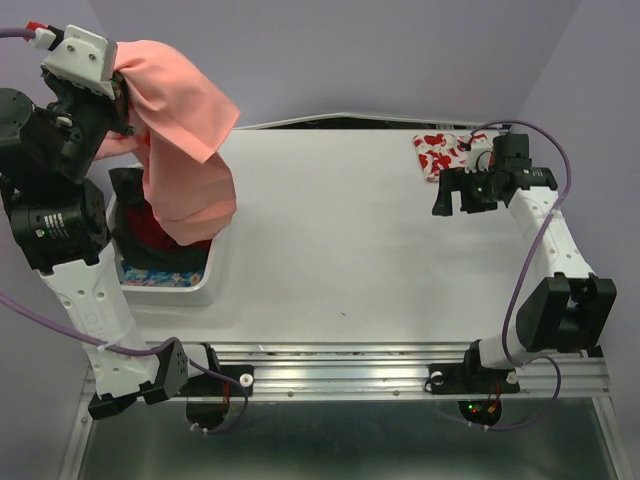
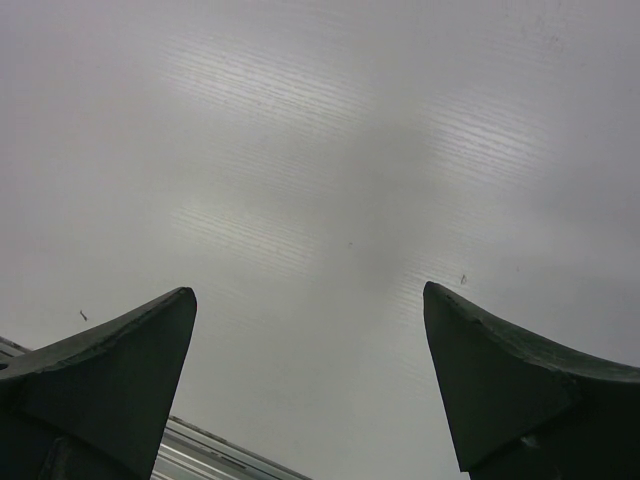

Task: Fold and stack the skirts
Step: Move the skirt to the center of the board

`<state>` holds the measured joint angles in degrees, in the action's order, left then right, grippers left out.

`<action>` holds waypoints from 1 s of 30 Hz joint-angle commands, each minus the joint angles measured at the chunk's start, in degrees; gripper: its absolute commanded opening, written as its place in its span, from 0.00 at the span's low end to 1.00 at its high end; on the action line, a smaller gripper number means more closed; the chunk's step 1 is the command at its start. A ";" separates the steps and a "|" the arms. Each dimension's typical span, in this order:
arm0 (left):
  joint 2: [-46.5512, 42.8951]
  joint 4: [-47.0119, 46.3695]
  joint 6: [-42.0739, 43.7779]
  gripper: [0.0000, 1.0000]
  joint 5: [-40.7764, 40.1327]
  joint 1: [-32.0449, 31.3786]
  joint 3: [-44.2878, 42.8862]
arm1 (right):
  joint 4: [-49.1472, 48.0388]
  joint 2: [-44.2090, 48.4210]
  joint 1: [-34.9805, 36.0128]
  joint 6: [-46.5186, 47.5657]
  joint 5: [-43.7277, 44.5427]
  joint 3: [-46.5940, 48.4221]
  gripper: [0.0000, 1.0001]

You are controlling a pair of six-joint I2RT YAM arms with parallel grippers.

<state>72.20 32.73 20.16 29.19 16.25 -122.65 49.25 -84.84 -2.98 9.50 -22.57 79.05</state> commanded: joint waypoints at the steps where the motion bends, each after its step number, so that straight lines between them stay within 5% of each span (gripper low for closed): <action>1: 2.41 -11.81 -10.32 0.00 11.86 -6.73 -2.59 | -1.18 -0.06 -0.18 -1.58 -0.81 3.74 1.00; 5: 4.61 -11.11 -5.84 0.00 5.18 -24.81 -0.14 | -0.91 -1.12 -0.18 -2.29 -0.29 4.10 1.00; 8: 5.84 -9.80 -2.41 0.00 2.19 -32.75 4.42 | -0.83 -1.47 -0.18 -2.20 0.24 4.01 1.00; 13: 5.58 -11.36 6.81 0.00 -9.40 -50.31 23.12 | -0.83 -1.38 -0.18 -1.50 0.94 2.52 1.00; 21: 8.82 -20.68 8.40 0.00 -21.01 -69.23 54.50 | 1.37 -1.47 -0.18 1.93 4.72 0.76 1.00; 27: 17.70 -20.17 8.31 0.00 -20.84 -80.84 61.91 | 4.44 -2.35 -0.18 3.77 2.80 -0.29 1.00; 29: 18.85 -20.07 8.31 0.10 -19.88 -81.99 62.44 | 5.41 -2.44 -0.18 4.91 0.26 -1.17 0.99; 30: 18.42 -20.07 8.05 0.31 -19.26 -81.99 62.10 | 6.11 -2.79 -0.18 5.18 -0.71 -1.44 0.98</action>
<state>92.12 16.23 27.88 9.61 -65.14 -60.42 52.23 -86.83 -2.98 12.14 -19.70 79.42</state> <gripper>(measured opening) 0.095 0.995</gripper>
